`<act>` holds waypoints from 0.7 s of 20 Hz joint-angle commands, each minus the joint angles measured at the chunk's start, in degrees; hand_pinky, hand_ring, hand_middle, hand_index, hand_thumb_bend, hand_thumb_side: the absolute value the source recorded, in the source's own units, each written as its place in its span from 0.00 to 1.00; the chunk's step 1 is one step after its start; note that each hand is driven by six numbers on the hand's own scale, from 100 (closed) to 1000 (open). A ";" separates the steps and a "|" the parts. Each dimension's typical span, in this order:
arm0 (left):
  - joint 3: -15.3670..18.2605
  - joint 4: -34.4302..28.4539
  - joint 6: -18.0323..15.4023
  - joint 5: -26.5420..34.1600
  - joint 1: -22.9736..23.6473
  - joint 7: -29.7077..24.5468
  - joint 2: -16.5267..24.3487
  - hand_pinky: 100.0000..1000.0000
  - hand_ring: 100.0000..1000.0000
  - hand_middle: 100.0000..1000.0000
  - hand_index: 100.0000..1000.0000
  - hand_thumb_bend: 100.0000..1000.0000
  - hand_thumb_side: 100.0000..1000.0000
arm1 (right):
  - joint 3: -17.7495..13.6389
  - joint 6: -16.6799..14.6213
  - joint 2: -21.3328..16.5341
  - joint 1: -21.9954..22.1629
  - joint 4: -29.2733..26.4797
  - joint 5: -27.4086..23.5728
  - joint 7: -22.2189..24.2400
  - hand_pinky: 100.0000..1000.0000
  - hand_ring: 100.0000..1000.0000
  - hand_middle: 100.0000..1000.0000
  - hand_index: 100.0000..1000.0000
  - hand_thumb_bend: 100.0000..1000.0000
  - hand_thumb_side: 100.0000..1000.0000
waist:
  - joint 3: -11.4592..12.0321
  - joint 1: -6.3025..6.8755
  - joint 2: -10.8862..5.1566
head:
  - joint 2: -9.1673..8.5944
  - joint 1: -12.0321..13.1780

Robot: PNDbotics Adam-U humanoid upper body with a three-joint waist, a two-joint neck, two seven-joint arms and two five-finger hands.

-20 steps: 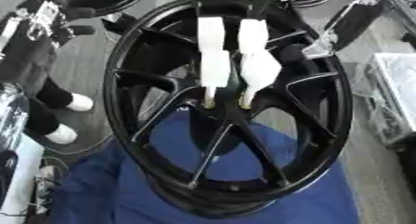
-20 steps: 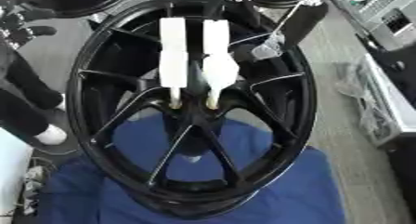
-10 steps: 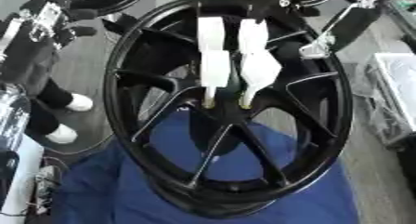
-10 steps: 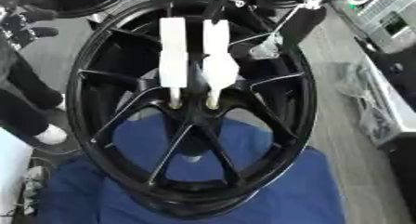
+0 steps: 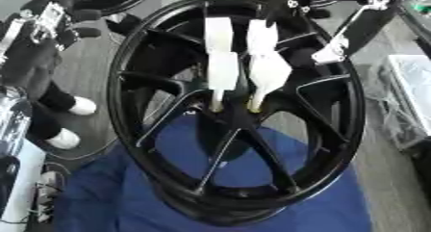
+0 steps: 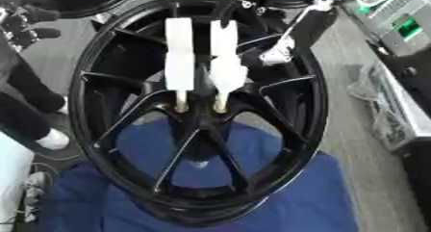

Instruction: Pull the pin out of the wheel hub.

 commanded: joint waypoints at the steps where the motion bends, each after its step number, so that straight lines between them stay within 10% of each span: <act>1: 0.03 -0.60 -0.10 0.10 -0.96 -0.21 1.37 0.75 0.79 0.83 0.78 0.00 0.56 | -0.58 -10.21 -1.25 -0.61 -0.49 0.18 9.91 0.00 0.32 0.61 0.80 0.29 0.32 | -0.04 0.17 -0.87 | 0.23 0.12; 14: -0.16 -0.54 -0.01 0.04 -0.99 -0.74 1.38 0.75 0.79 0.83 0.78 0.00 0.56 | -0.02 -9.97 -0.90 -0.29 -0.10 1.42 9.91 0.00 0.38 0.57 0.77 0.31 0.29 | -0.04 0.15 -0.78 | 0.42 0.57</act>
